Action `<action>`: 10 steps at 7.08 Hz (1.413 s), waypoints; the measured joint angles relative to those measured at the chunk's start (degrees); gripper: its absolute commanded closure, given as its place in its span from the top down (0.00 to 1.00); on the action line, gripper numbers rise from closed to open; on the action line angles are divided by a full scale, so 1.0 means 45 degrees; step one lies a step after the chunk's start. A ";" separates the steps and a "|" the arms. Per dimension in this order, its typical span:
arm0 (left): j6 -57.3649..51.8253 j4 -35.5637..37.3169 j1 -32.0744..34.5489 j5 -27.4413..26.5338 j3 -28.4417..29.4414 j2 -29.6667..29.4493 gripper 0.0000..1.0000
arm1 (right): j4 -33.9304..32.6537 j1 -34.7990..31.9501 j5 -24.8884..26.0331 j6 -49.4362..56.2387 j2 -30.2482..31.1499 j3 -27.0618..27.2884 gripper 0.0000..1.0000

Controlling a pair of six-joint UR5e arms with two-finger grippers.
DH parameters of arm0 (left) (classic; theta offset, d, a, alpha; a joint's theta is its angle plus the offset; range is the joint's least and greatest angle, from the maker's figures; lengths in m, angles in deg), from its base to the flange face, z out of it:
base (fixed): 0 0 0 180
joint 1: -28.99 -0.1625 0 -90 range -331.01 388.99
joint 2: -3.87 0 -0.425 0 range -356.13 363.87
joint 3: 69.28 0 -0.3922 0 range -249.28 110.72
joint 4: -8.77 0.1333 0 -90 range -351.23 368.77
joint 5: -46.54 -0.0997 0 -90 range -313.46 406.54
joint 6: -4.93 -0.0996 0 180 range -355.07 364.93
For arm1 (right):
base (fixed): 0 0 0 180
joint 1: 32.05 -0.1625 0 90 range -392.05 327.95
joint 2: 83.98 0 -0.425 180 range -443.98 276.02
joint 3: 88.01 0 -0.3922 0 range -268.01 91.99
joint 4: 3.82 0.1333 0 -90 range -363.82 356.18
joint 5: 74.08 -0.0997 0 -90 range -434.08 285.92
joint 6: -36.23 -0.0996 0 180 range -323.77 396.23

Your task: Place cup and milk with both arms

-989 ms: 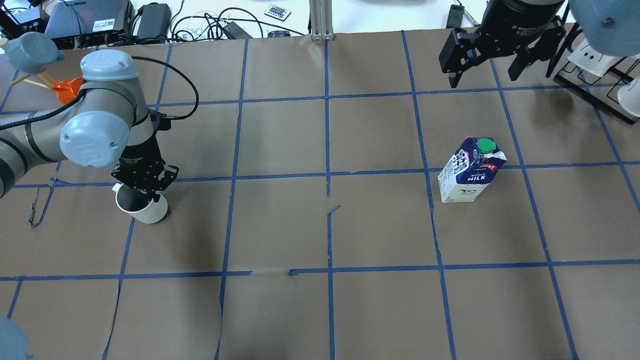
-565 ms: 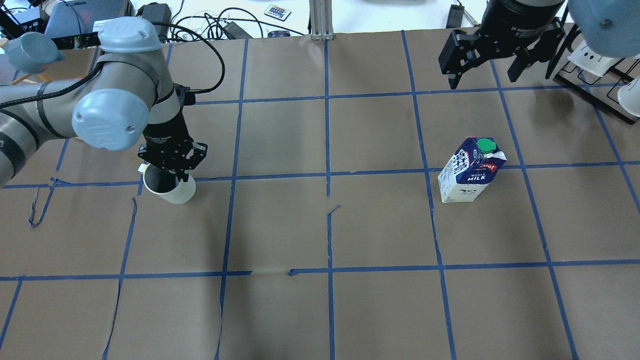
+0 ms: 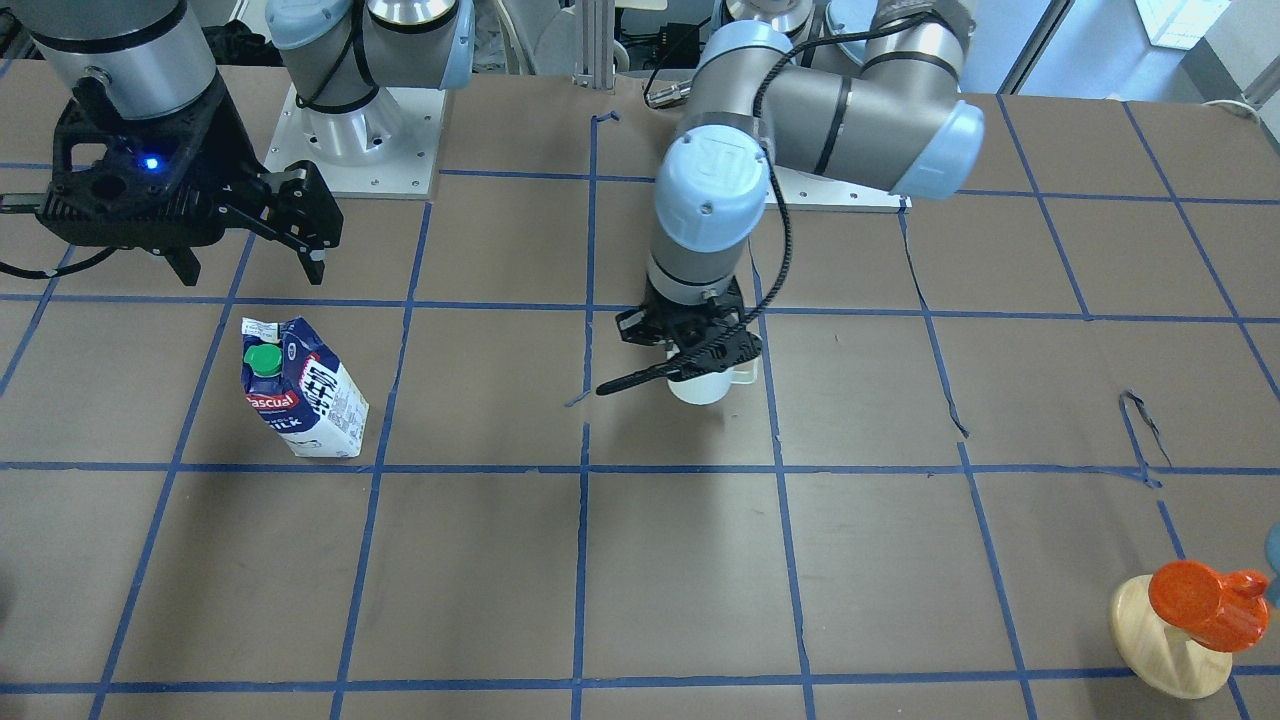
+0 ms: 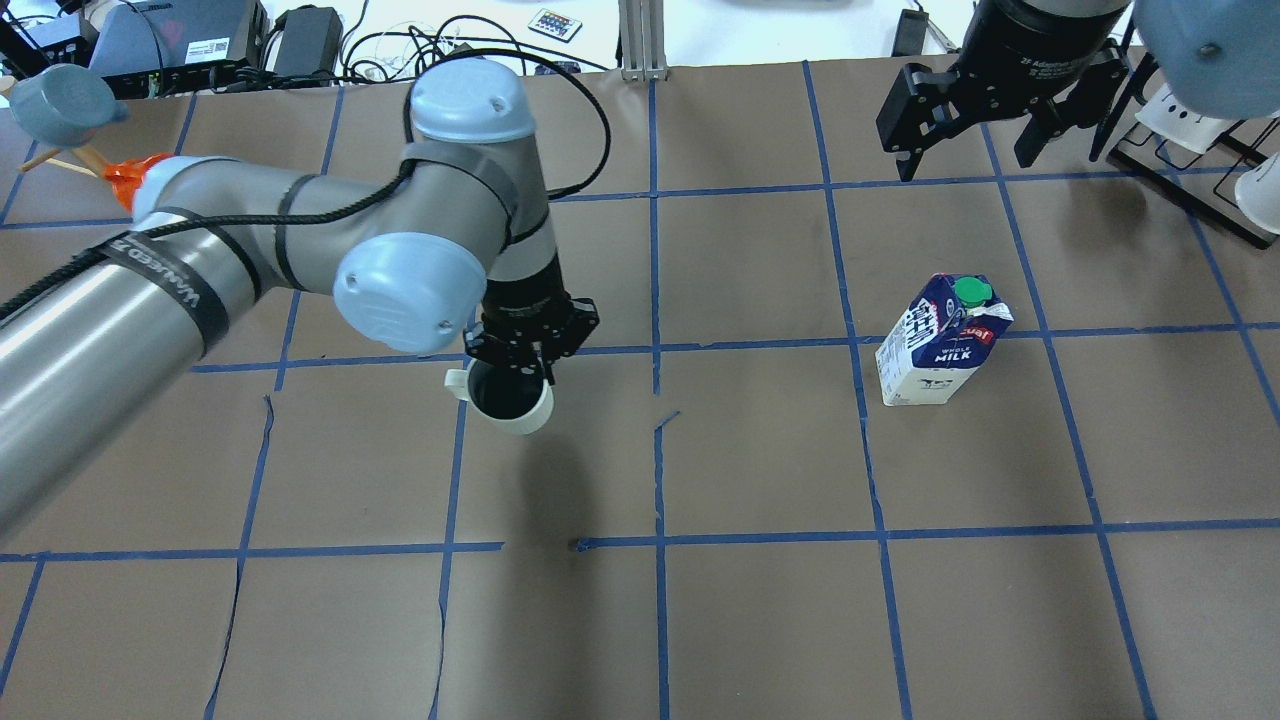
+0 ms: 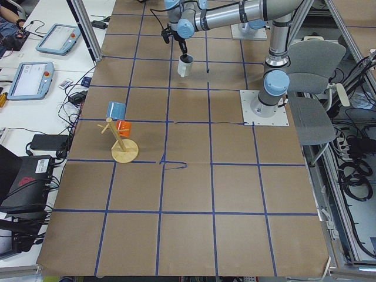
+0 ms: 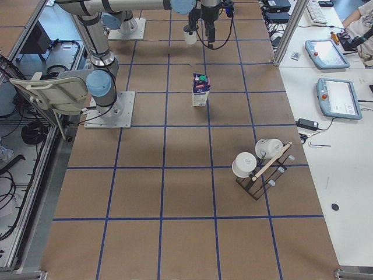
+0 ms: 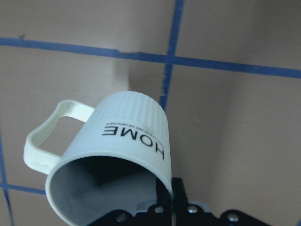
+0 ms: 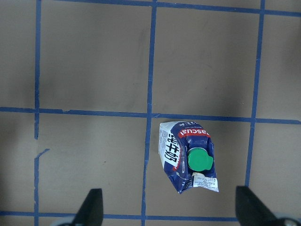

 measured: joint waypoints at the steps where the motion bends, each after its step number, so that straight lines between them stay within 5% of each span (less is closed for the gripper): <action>1: 0.1483 0.0959 0.0711 0.0461 0.0018 -0.0369 0.00 | 0.0000 0.0000 0.0000 0.0000 0.0000 -0.0004 1.00; 3: 0.3182 0.2369 0.1346 0.1128 0.0178 -0.1156 0.00 | 0.0000 0.0000 0.0000 0.0000 0.0000 -0.0004 1.00; 4: 0.3434 0.2551 0.1468 0.1246 0.0287 -0.1364 0.61 | 0.0000 0.0001 0.0000 0.0000 0.0000 -0.0003 1.00; 5: 0.3516 0.2608 0.1515 0.1292 0.0387 -0.1463 1.00 | 0.0000 0.0000 0.0000 0.0000 0.0000 0.0001 1.00; 10: 0.1731 0.2110 0.0319 0.1227 0.1552 -0.0746 1.00 | -0.0646 0.0130 -0.0012 -0.0005 -0.0131 0.0073 1.00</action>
